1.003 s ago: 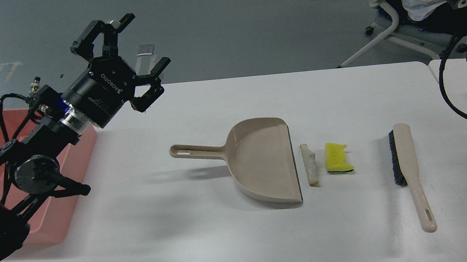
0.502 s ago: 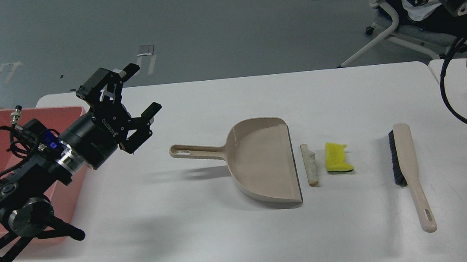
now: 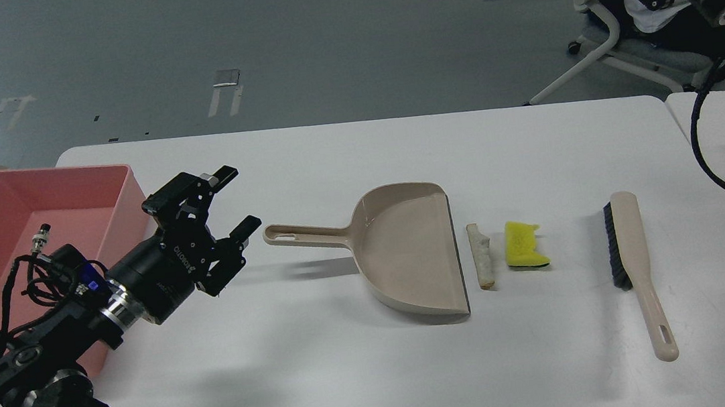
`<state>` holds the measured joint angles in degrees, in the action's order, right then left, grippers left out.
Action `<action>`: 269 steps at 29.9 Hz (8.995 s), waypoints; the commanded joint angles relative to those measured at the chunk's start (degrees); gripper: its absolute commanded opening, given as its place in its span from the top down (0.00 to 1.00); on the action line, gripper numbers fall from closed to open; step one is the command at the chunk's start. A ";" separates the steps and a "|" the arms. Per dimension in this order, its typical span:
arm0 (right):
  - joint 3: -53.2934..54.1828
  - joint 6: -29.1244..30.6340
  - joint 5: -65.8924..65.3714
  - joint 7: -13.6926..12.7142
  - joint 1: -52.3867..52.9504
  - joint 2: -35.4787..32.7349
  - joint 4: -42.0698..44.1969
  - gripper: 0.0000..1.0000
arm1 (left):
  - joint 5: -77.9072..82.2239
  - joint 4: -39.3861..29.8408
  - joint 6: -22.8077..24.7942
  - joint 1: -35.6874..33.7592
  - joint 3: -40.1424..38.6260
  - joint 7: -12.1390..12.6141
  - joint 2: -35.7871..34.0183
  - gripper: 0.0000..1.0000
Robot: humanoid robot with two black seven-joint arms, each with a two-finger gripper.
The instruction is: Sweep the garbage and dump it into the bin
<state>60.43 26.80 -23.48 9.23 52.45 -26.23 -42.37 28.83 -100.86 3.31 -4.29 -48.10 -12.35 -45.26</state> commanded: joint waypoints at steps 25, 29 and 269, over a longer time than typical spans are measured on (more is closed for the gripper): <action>0.04 -0.35 0.01 0.00 0.19 0.39 0.09 0.00 | 6.24 15.52 -4.89 -6.60 9.87 6.46 13.79 0.16; 0.13 -0.35 0.01 0.00 0.11 0.04 0.18 0.00 | 6.24 17.36 -5.07 -9.06 10.75 6.64 15.63 0.16; -40.65 1.20 -37.08 -21.17 -7.28 -50.68 -56.86 0.18 | 29.97 27.65 4.33 -14.17 12.60 -11.82 18.28 0.87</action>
<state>19.85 27.99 -60.72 -10.83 45.27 -78.78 -99.23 58.76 -73.30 7.64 -18.46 -35.42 -24.17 -27.47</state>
